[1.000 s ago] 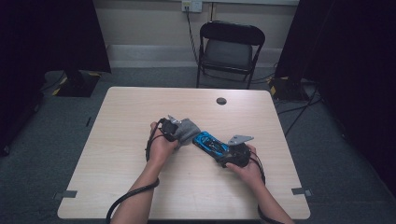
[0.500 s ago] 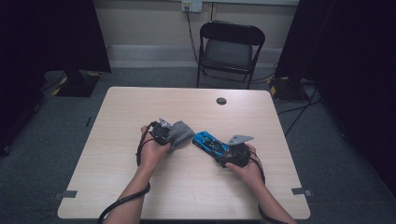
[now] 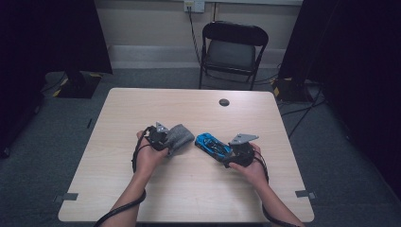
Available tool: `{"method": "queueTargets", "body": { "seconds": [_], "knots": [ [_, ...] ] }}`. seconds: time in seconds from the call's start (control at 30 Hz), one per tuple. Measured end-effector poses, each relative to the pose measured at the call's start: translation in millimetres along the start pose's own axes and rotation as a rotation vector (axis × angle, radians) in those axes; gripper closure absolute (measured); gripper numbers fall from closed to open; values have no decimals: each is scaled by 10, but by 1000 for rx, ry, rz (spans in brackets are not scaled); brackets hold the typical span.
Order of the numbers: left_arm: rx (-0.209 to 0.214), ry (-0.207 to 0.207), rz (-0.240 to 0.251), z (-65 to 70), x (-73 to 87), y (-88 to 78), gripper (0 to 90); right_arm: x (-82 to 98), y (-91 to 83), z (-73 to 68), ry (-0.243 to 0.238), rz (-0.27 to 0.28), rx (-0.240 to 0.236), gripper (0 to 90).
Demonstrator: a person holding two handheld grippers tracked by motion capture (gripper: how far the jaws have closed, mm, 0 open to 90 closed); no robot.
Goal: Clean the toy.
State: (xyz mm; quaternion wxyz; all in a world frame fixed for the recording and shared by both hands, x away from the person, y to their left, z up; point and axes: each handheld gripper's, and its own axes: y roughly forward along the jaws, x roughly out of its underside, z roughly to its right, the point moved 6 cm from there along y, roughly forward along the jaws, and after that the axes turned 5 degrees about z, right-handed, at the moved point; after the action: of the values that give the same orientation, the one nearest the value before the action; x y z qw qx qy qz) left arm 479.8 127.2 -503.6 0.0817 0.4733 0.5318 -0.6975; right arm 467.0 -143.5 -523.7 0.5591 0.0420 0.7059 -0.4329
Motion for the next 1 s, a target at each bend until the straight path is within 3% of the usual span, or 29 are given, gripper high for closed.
{"method": "queueTargets", "body": {
  "seconds": [0.03,0.13,0.3,0.43,0.73,0.8,1.0],
  "knots": [
    [3,-11,3,9,1,-4,741,-19,-15,-11,-3,5,-7,189],
    [1,7,8,19,2,-25,741,-102,-63,-16,4,7,-12,190],
    [17,11,21,95,-15,-54,741,-383,-185,13,-33,45,1,232],
    [30,17,25,143,-15,-61,741,-498,-152,48,-21,58,-14,295],
    [49,33,27,193,13,-98,741,-430,188,35,-18,10,-19,372],
    [53,27,28,195,28,-102,741,-437,218,31,-24,28,-18,416],
    [56,25,21,193,94,-107,742,-367,331,16,-21,0,-30,409]
  ]
}}
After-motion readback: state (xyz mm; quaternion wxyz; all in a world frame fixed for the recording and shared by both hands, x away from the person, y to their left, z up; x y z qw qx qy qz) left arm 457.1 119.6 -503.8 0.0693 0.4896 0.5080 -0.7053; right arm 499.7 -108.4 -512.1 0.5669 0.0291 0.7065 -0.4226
